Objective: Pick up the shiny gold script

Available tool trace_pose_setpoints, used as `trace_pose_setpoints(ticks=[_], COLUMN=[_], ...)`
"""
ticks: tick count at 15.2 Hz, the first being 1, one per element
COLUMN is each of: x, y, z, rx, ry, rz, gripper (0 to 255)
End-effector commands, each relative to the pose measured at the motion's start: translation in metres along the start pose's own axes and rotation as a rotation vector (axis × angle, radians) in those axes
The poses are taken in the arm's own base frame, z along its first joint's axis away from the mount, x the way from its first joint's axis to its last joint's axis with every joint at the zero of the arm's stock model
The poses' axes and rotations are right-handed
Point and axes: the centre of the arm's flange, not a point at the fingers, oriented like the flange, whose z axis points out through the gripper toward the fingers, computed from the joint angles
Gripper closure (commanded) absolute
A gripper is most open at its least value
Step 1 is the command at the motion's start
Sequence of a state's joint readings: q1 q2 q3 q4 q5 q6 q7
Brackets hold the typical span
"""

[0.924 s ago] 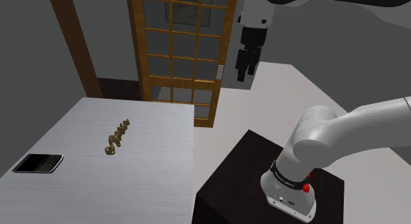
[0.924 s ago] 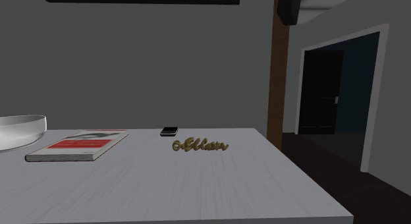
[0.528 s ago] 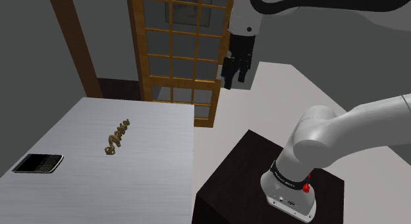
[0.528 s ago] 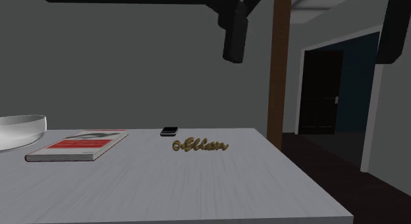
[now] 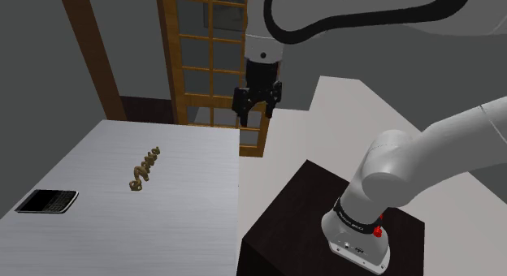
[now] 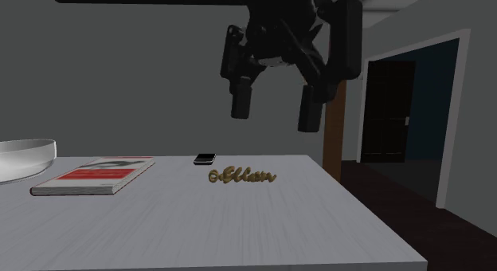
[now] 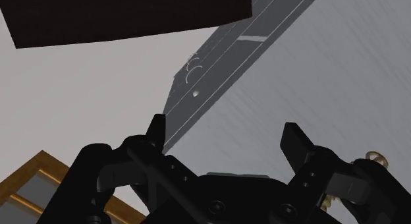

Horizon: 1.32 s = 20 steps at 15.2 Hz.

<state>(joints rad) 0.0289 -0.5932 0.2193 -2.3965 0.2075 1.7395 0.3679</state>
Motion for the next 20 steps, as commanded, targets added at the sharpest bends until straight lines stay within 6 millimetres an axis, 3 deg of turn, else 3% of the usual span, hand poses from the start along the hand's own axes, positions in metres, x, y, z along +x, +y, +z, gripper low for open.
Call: trace_pose_setpoints(ticks=[1, 10, 20], x=[0.011, 0.065, 0.146], y=[-0.022, -0.116, -0.206], z=[0.008, 0.052, 0.098], rx=[0.002, 0.004, 0.007], ry=[0.006, 0.031, 0.058], rz=[0.044, 0.227, 0.431], gripper=[0, 0, 0])
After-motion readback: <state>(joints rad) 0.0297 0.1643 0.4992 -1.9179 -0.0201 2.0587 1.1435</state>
